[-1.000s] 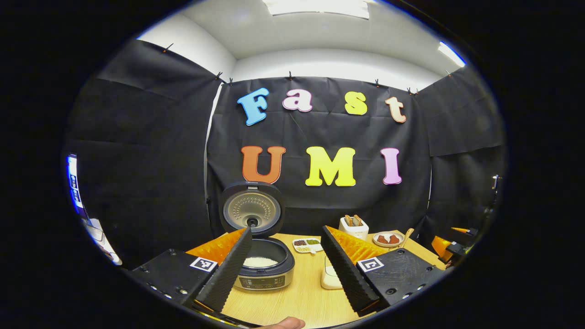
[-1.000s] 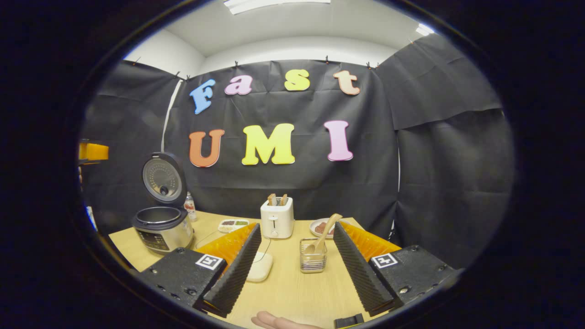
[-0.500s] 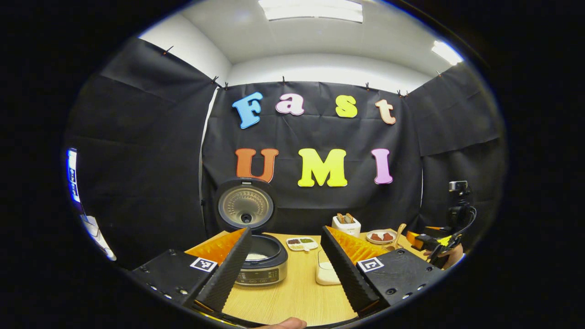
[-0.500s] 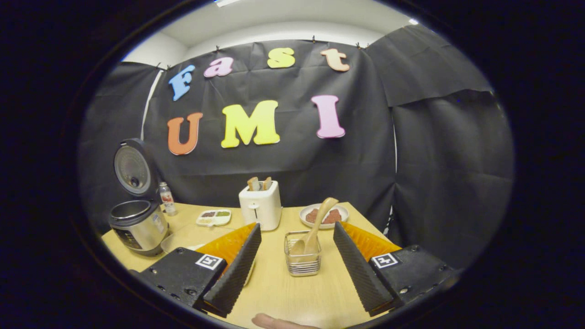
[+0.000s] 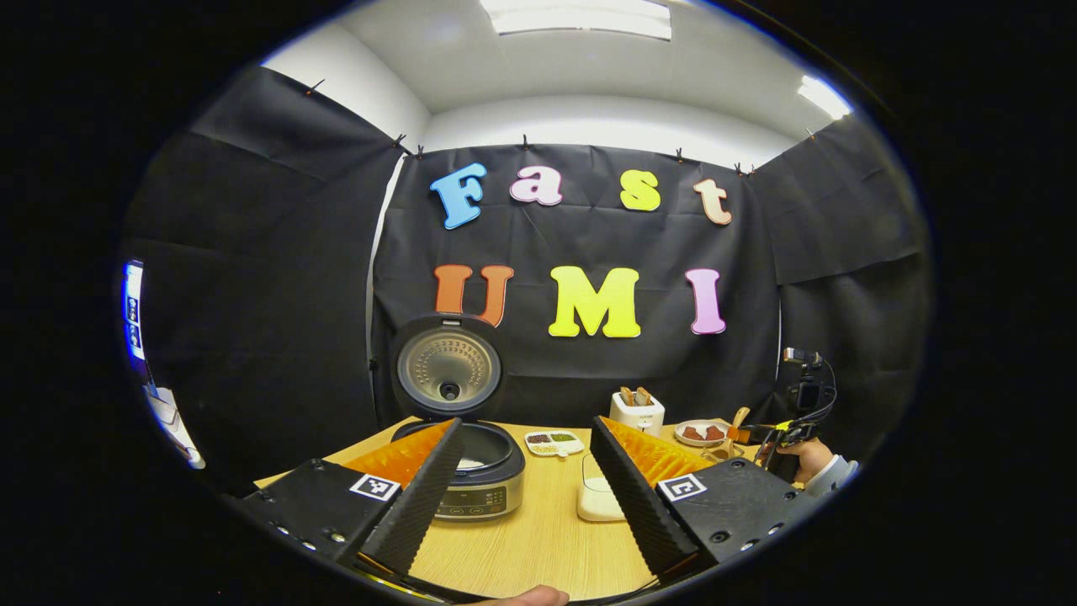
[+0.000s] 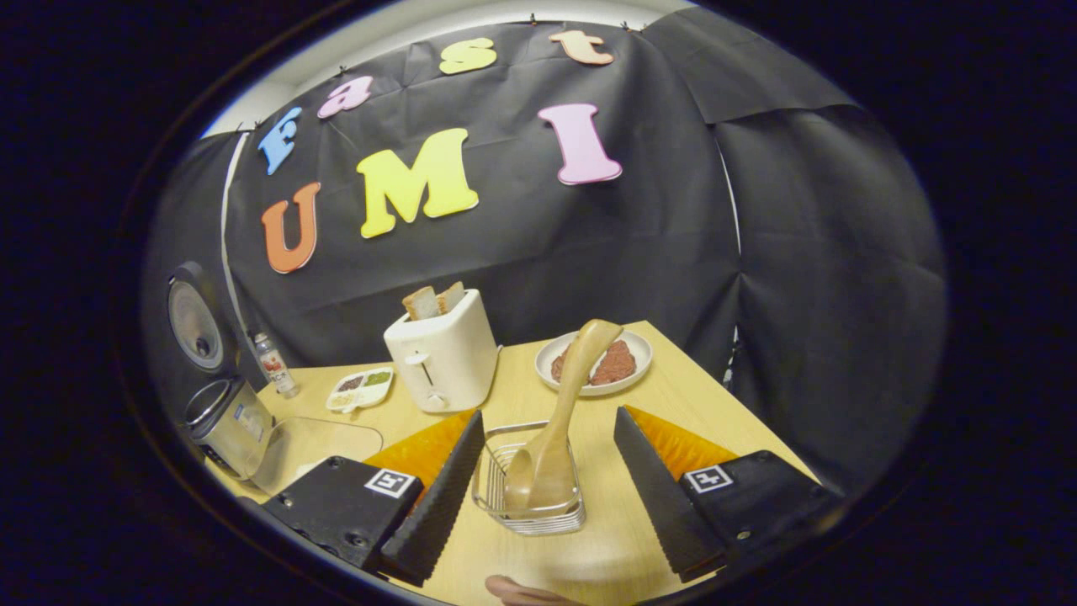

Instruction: Close the left gripper, press the button to open the rice cooker; take a wooden spoon from the chopstick holder with the right hand, scoop a spoonful of rice and pour it into the rice cooker, then put the wooden spoon back into the chopstick holder.

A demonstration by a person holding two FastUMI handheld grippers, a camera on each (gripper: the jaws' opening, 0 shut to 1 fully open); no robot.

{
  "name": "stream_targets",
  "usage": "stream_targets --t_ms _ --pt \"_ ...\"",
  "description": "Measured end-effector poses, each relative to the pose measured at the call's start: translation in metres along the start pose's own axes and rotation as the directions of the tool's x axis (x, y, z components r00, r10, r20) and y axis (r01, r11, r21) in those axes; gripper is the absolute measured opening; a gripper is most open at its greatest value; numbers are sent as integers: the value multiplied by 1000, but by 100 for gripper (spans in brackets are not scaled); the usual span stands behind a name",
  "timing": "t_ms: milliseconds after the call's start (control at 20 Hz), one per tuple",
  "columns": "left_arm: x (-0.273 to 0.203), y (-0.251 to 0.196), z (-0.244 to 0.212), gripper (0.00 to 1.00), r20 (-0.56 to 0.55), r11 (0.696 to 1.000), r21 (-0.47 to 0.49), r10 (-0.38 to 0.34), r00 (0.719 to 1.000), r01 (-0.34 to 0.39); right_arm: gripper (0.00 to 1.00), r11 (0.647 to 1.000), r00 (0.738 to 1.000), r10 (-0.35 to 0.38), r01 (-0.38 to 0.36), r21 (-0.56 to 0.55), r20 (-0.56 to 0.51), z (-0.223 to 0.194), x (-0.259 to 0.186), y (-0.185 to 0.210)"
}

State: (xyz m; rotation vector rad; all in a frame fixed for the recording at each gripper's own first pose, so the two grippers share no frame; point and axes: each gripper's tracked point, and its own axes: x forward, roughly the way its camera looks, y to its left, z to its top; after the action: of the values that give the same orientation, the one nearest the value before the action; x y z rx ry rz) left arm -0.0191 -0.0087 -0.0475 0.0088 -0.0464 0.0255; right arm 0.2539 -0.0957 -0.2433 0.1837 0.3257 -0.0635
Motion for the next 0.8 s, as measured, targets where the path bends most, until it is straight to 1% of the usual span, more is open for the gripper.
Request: stream_targets --t_ms 100,200,250,300,350,400,450,500,550,600,650,700,750,800 --pt "4 -4 -5 96 -7 1000 8 -4 1000 4 100 1000 1000 -25 25 8 -17 1 21 -8" --pt "6 -1 -10 96 -18 1000 16 3 1000 -3 100 999 998 -19 22 38 -64 -4 40 -10" --pt "9 2 -15 96 -30 1000 23 8 1000 -8 92 998 996 -23 28 59 -84 -6 49 -14" --pt "13 6 -21 96 -42 999 33 21 999 -20 100 997 996 -8 16 82 -94 -4 56 -15" --pt "14 12 -24 96 -53 998 42 41 998 -39 99 995 995 14 -4 103 -97 -4 58 -15" --pt "16 18 -29 96 -67 997 47 57 996 -54 89 992 995 41 -30 120 -92 -1 61 -13" --pt "18 21 -34 96 -80 997 46 65 995 -61 83 991 995 54 -42 129 -89 1 64 -12" --pt "20 22 -36 95 -89 997 42 65 994 -61 86 990 993 61 -48 135 -96 1 65 -12" --pt "21 21 -38 95 -97 998 37 59 994 -56 69 987 991 87 -72 145 -102 -2 68 -6" --pt "20 22 -39 95 -98 998 32 59 993 -56 75 984 988 111 -94 150 -110 -3 68 -1" --pt "21 25 -38 95 -96 998 29 59 994 -57 69 982 986 122 -104 156 -111 -4 70 1" --pt "22 27 -39 95 -98 998 27 60 993 -57 65 982 987 119 -102 157 -105 -2 71 0" --pt "21 29 -39 95 -99 998 27 61 993 -59 48 986 990 97 -81 148 -104 -2 72 -4" --pt "20 31 -40 96 -96 998 29 64 993 -61 47 989 991 82 -66 135 -110 -3 75 -8"
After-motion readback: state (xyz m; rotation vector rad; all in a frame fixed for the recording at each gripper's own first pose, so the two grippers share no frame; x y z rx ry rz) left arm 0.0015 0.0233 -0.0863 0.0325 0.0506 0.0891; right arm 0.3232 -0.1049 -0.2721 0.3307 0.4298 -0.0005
